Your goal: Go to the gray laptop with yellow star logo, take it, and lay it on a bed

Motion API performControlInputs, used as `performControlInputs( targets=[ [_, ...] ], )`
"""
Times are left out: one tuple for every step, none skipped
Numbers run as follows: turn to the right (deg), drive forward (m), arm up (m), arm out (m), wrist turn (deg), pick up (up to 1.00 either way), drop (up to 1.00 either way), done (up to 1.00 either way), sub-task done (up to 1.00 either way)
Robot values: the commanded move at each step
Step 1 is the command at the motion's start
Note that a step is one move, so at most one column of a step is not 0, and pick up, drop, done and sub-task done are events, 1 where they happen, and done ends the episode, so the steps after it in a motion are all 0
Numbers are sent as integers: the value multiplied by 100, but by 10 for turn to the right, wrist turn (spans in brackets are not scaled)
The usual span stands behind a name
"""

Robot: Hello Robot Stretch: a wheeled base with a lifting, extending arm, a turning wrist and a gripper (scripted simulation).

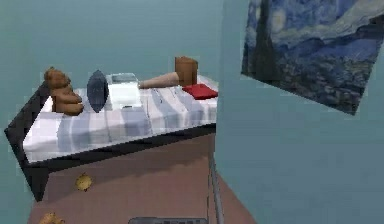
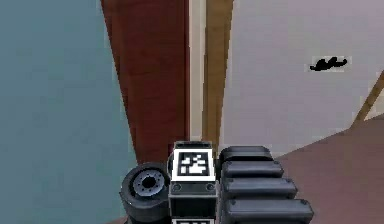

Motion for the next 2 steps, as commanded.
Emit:
performControlInputs(
  targets=[
    [-30,0,0,0,0,0,0,0,0],
    [-450,0,0,0,0,0,0,0,0]
  ],
)
